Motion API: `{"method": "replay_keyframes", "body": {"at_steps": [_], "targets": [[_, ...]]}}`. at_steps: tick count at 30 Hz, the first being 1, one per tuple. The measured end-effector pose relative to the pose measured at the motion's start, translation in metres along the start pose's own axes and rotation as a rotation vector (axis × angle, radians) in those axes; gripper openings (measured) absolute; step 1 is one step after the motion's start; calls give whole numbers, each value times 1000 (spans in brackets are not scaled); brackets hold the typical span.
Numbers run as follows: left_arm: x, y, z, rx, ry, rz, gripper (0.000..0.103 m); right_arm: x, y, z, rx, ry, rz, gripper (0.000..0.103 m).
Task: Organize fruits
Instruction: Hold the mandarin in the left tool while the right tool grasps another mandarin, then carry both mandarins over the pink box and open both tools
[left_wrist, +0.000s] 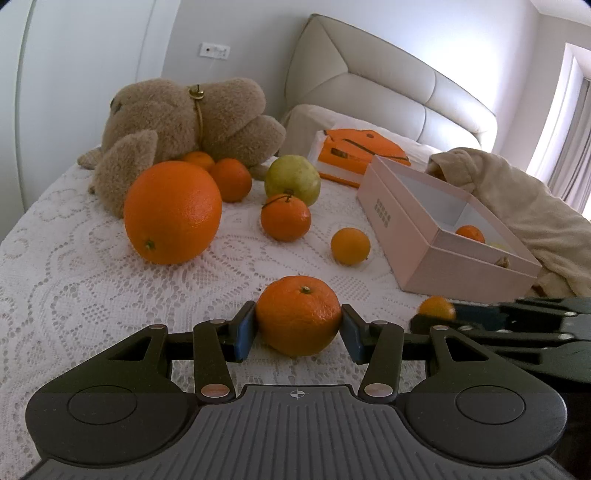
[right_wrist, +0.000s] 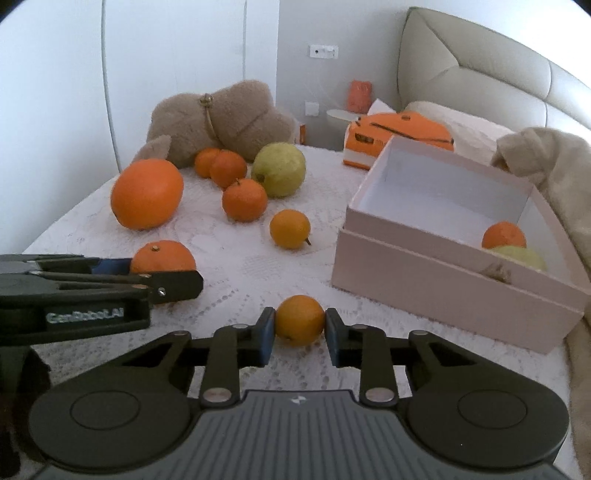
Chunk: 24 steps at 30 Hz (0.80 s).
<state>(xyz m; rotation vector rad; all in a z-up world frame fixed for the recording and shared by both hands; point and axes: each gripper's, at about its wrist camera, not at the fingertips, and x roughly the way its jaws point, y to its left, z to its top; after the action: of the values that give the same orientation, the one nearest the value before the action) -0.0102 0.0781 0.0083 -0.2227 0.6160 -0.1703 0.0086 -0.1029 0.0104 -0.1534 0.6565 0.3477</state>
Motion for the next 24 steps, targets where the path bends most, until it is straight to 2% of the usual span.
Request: {"method": "replay_keyframes", "body": {"at_steps": [4,16,18,20,24], "targets": [[0,0,0,-1,-1,-1,53,-14,-12,-1,31,-25,-15,28],[0,-3,4,9,10,13,53,-30,-80,-22,218,5,-118,28],[-2,-8,16,13,-5,-16,53,-35,-88,-18,232,-12,-126,28],[-9,-22,41,40,-59,-79,53,-47,-98,-6,247,-61,-127,28],[-20,-66,102,117,-171,-190,53,-78,-128,42,317,-194,-115,28]]}}
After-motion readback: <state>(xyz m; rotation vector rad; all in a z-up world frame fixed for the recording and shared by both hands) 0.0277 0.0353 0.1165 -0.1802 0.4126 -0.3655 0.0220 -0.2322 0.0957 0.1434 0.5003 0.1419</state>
